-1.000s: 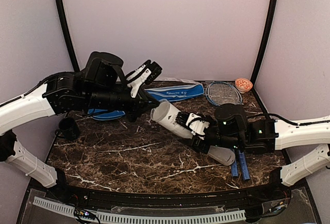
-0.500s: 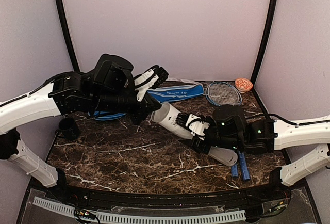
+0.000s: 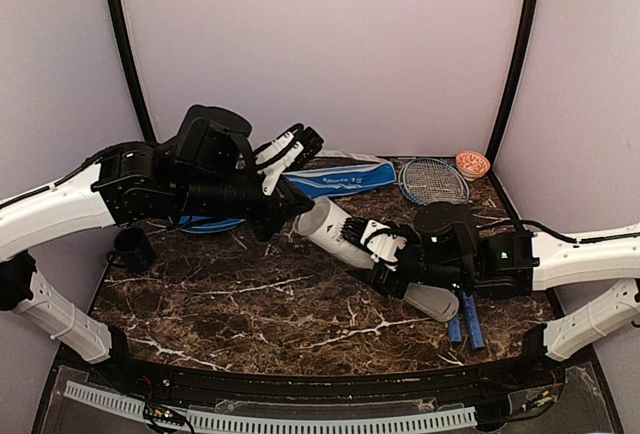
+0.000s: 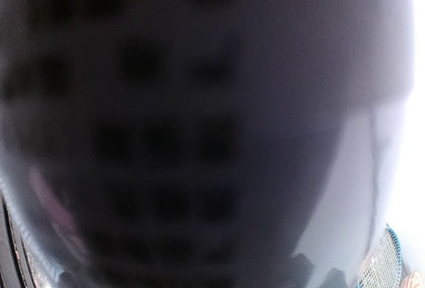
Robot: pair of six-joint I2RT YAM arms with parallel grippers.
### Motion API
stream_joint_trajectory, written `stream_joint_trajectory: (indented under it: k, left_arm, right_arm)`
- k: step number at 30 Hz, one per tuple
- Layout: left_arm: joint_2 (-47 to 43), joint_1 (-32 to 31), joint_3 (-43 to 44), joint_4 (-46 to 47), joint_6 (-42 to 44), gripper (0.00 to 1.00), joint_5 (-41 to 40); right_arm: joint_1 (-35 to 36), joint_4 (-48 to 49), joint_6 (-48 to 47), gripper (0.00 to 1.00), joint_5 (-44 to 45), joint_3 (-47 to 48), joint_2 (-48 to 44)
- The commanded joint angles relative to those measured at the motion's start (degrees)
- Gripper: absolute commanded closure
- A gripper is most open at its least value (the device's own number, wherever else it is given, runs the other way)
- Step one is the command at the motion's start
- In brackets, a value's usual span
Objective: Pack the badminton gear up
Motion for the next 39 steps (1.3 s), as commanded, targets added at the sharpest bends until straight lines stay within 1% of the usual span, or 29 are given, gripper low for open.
stream_joint_trajectory:
  k: [1, 3, 4, 5, 8, 10, 11, 16, 24, 31, 39]
  left_arm:
    - [0.2, -1.1, -1.6, 3.1, -1.3, 0.99, 5.6]
    - [0.4, -1.2, -1.5, 2.9, -1.3, 0.97, 5.1]
    - [0.6, -1.3, -1.5, 2.8, -1.4, 0.94, 5.0]
    - [0.7, -1.3, -1.5, 2.7, -1.4, 0.88, 5.1]
    - [0.8, -1.3, -1.5, 2.5, -1.3, 0.66, 4.9]
    - [0.8, -1.4, -1.5, 2.4, -1.3, 0.56, 4.7]
    - [0.8, -1.4, -1.4, 2.3, -1.3, 0.54, 4.8]
    - [1.1, -1.4, -1.3, 1.9, -1.0, 0.53, 4.6]
    - [-0.3, -1.4, -0.2, 0.0, -1.0, 0.53, -0.5]
    - [-0.8, -1.2, 2.5, -3.1, -0.5, 0.54, -4.9]
    - [-3.0, -0.4, 2.5, -3.1, 0.2, 0.54, -4.5]
  right_arm:
    - [0.5, 9.6, 0.9, 0.46, -0.5, 0.5, -1.8]
    - [0.4, 9.8, 1.0, 0.46, -0.5, 0.3, -1.9]
    - [0.4, 9.8, 1.1, 0.46, -0.5, 0.2, -1.9]
    - [0.4, 9.9, 1.1, 0.46, -0.5, 0.2, -2.0]
    - [0.4, 10.2, 1.0, 0.46, -0.4, 0.1, -2.1]
    - [0.3, 10.3, 1.0, 0.46, -0.3, -0.1, -2.3]
    - [0.3, 10.3, 1.2, 0.46, -0.3, -0.2, -2.4]
    - [-0.1, 11.1, 1.7, 0.46, -0.4, -0.7, -3.0]
    - [-0.6, 11.1, 2.6, 0.46, -0.8, -2.0, -3.0]
    - [-0.6, 14.0, 4.7, 0.46, -3.3, -3.5, -2.2]
    - [-0.8, 15.0, 5.3, 0.46, -4.0, -4.1, -1.4]
